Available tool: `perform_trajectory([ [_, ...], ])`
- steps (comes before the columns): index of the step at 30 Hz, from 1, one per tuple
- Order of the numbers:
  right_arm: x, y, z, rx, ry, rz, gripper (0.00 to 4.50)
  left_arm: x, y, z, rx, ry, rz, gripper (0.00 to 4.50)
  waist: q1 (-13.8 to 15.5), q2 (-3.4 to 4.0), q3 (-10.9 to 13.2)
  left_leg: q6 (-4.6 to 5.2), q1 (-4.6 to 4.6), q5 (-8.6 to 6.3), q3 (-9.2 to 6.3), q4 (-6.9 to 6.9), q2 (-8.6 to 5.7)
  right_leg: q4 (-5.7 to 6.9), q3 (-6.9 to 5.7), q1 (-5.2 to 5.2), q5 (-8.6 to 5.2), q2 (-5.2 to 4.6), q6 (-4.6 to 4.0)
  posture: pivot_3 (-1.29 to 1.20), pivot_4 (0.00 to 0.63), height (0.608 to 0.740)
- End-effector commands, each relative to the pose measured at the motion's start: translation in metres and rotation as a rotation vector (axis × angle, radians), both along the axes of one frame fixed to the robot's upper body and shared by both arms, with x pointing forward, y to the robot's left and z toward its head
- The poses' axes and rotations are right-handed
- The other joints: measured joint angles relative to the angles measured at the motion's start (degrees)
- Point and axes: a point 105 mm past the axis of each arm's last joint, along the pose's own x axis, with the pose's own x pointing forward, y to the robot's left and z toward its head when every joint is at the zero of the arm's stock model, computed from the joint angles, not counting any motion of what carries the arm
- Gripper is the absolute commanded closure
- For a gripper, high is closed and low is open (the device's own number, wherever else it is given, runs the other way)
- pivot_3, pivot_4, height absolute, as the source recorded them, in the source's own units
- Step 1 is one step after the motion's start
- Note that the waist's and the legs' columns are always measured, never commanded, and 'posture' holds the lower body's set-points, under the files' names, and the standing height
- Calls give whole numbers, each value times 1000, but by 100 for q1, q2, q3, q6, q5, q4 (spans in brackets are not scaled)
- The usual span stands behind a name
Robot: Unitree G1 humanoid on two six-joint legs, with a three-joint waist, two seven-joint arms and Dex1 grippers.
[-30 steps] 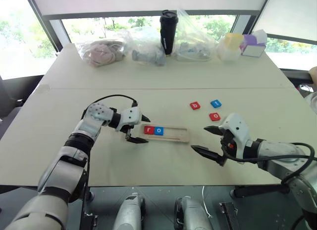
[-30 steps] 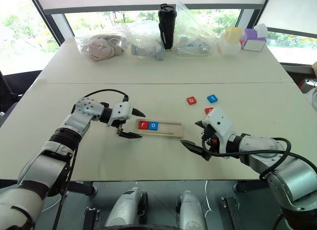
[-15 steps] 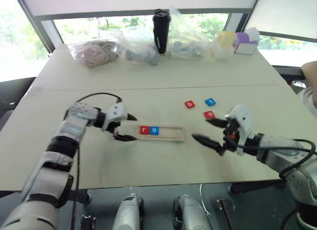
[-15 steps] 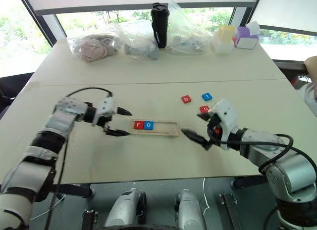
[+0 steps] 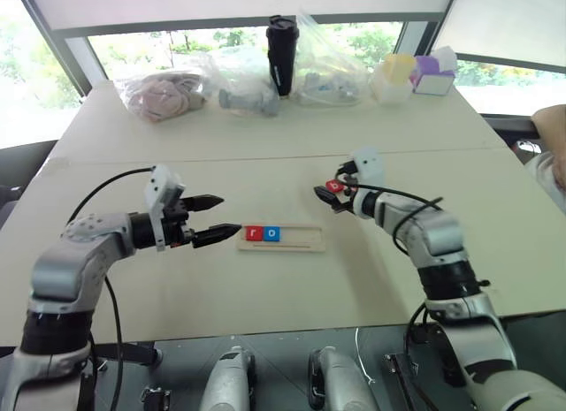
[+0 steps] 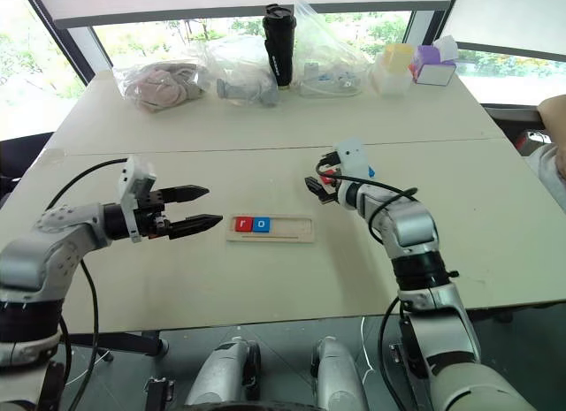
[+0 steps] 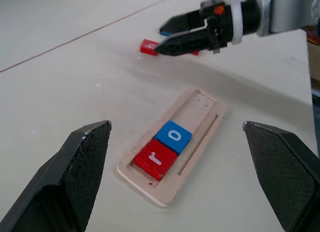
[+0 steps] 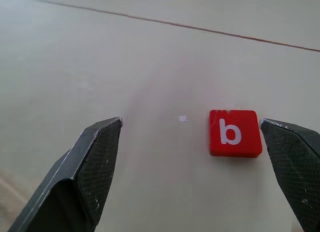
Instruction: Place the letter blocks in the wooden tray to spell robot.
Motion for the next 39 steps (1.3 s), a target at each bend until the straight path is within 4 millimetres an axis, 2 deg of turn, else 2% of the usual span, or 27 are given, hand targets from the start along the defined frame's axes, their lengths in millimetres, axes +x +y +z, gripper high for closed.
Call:
perform_trajectory([
  [1,10,-2,9,-39,-43,2,0,-8,2,11,19,-37,12,69,-11,1,0,-1,1,0,2,0,0,0,1,0,0,0,0,0,150,740],
  [8,22,0,-2,-13,9,-4,0,-13,10,5,129,-36,28,69,-53,2,0,-2,4,1,6,-4,5,2,1,-6,1,10,-2,0,150,740],
  [11,27,4,-6,18,33,-16,832,-12,10,2,134,-34,33,0,-49,2,0,-3,5,1,5,-4,9,2,2,-5,3,15,-5,0,150,740],
  [14,29,7,-6,22,33,-19,2095,-11,8,-1,132,-34,41,0,-51,3,0,-3,6,1,6,-4,10,2,3,-5,4,16,-6,0,150,740],
  [15,29,7,-7,22,35,-20,2718,-11,7,-2,129,-34,42,0,-51,3,-1,-3,6,1,6,-4,10,2,3,-5,3,16,-6,0,150,740],
  [16,29,7,-7,21,37,-21,3156,-11,6,-2,127,-33,41,0,-51,3,-1,-3,6,1,7,-5,10,2,4,-6,4,16,-6,0,150,740],
  [17,29,6,-7,20,38,-22,3307,-11,5,-3,126,-33,41,0,-52,3,-1,-3,6,1,7,-5,11,2,4,-6,4,16,-6,0,150,740],
  [19,27,1,0,18,12,-27,3303,-11,4,-3,125,-33,37,0,-47,3,-1,-3,6,1,7,-5,11,2,4,-6,4,17,-6,0,150,740],
  [22,12,-11,33,24,-78,6,3303,-11,3,-4,135,-32,28,0,3,7,2,-3,3,1,7,-6,11,2,5,-9,4,16,-6,0,150,740],
  [24,-13,-20,52,15,-117,42,3303,-12,3,-4,137,-31,23,0,54,11,4,-4,-6,1,5,-7,10,0,4,-15,2,11,-5,0,150,740],
  [26,-41,-26,61,11,-118,68,3303,-11,2,-5,136,-29,13,0,92,10,4,-5,-7,0,13,-9,7,-4,5,-17,2,4,-4,0,150,740],
  [30,-83,-38,43,74,-13,-40,3303,-9,-7,-6,118,-26,-17,0,113,5,0,-8,3,-2,16,-10,11,-6,4,-12,-10,7,-26,0,150,740],
  [35,-113,-35,17,162,68,-259,3303,-8,-13,-8,109,-17,-44,0,104,10,-1,-10,4,0,14,-8,21,-3,5,-21,2,20,-50,0,150,740],
  [39,-127,-21,-1,197,158,-364,3303,-4,-12,-8,120,-14,-56,0,104,12,0,-12,1,2,12,-9,25,-3,6,-29,4,26,-54,0,150,740],
])
